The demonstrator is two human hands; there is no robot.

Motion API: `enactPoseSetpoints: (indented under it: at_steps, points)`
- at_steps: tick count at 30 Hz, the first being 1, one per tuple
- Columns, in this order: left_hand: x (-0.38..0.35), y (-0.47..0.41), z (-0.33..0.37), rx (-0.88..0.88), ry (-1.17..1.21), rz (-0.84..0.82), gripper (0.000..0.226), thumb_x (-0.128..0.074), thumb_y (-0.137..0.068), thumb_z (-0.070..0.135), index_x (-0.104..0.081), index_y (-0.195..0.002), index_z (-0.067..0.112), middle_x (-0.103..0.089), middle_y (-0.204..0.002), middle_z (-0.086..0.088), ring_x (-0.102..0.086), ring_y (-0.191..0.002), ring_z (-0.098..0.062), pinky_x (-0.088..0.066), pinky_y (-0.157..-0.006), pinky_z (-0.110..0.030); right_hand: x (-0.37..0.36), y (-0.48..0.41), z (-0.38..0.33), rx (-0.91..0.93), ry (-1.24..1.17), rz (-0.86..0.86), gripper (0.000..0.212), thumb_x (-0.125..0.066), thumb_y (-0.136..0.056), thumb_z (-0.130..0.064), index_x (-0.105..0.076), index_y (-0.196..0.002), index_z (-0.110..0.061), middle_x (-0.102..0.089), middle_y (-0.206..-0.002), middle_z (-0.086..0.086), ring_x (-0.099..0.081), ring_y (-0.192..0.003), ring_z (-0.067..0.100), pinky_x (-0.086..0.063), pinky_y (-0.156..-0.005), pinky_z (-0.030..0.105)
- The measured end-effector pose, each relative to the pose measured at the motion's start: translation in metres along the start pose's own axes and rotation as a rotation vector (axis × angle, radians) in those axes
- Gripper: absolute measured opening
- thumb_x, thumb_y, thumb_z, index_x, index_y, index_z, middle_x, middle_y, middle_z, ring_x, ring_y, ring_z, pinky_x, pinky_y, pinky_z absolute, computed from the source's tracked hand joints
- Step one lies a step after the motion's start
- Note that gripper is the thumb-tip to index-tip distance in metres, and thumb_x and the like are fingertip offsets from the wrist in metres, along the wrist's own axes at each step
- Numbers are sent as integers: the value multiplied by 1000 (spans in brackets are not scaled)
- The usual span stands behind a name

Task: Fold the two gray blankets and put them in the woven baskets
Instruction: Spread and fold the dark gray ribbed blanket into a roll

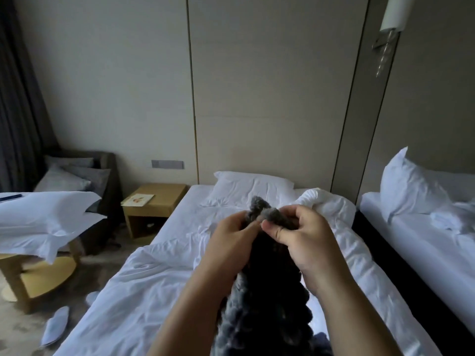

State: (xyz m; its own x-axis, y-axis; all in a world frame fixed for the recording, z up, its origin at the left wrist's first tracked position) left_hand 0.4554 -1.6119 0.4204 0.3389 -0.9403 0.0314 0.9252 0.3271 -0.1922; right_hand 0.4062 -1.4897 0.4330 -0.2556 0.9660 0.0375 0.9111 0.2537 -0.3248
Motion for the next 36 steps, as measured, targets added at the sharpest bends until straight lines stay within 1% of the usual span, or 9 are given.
enactPoseSetpoints:
  at_steps: [7, 13, 16, 20, 23, 26, 28, 33, 36]
  points:
    - [-3, 5, -2, 33, 77, -8, 26, -52, -94, 23, -77, -85, 22, -75, -87, -9, -72, -88, -22, -55, -87, -40, 8, 8, 0, -57, -133, 18, 21, -88, -55, -20, -69, -65, -23, -70, -62, -1, -67, -59, 9, -51, -54, 19]
    - [-4, 11, -8, 18, 148, -74, 25, -58, -81, 31, -76, -85, 13, -73, -84, -13, -69, -80, -25, -53, -72, -35, -6, 27, -10, -147, -488, -281, 22, -81, -43, -20, -73, -63, -15, -73, -71, 9, -70, -67, 19, -55, -59, 22]
    - [-5, 14, -8, -10, 127, -67, 28, -55, -75, 30, -70, -78, 6, -63, -71, -12, -60, -71, -23, -46, -65, -34, -5, 27, -6, -131, -445, -189, 20, -80, -47, -20, -75, -66, -17, -75, -77, 9, -72, -75, 21, -57, -68, 25]
    - [-8, 16, -6, -65, 98, -77, 27, -53, -87, 29, -74, -85, 12, -71, -83, -14, -67, -79, -19, -50, -73, -34, -3, 24, 6, -191, -407, -36, 19, -79, -52, -18, -76, -70, -13, -75, -80, 12, -73, -80, 26, -59, -74, 32]
    - [-7, 17, -4, -84, 77, -103, 30, -50, -95, 33, -75, -90, 18, -75, -89, -11, -71, -88, -21, -54, -81, -36, 0, 22, 10, -216, -351, 24, 12, -82, -63, -11, -75, -72, -15, -75, -75, 8, -73, -71, 21, -58, -65, 28]
    - [-8, 18, 2, -162, -76, -134, 32, -66, -78, 53, -72, -81, 21, -70, -72, 3, -66, -69, -12, -53, -62, -31, 3, 22, 15, -252, -310, 86, 14, -82, -68, -11, -71, -76, -11, -74, -73, 10, -71, -65, 21, -57, -57, 27]
    - [-6, 17, 3, -197, -191, -128, 29, -77, -67, 46, -71, -86, 24, -72, -74, 2, -68, -69, -12, -55, -64, -30, 2, 22, 17, -283, -372, 73, 15, -82, -66, -12, -70, -75, -10, -74, -75, 12, -72, -66, 24, -57, -56, 28]
    - [10, 11, 5, -225, -252, -58, 18, -69, -81, 19, -71, -93, 32, -74, -84, 3, -71, -82, -15, -57, -80, -40, -5, 14, 9, -278, -334, -148, 49, -82, -50, -24, -66, -95, -12, -75, -84, 7, -72, -74, 17, -54, -61, 23]
    - [22, 6, 24, -281, -243, -68, 20, -65, -83, 12, -71, -92, 30, -73, -81, 4, -69, -78, -11, -55, -73, -33, -10, 4, -4, -235, -163, -421, 71, -84, -50, -31, -59, -115, -20, -74, -89, 8, -71, -84, 19, -54, -76, 30]
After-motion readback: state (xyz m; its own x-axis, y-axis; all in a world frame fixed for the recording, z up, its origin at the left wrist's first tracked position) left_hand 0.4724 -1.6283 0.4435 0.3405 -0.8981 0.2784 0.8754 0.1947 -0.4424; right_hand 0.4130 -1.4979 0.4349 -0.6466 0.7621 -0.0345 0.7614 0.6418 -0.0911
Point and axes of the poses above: each hand's wrist, its own y-axis away from the middle knuckle, its own x-axis out of the back of the hand, z = x × y, the point moved 6 cm from there along -y, towards the middle knuckle
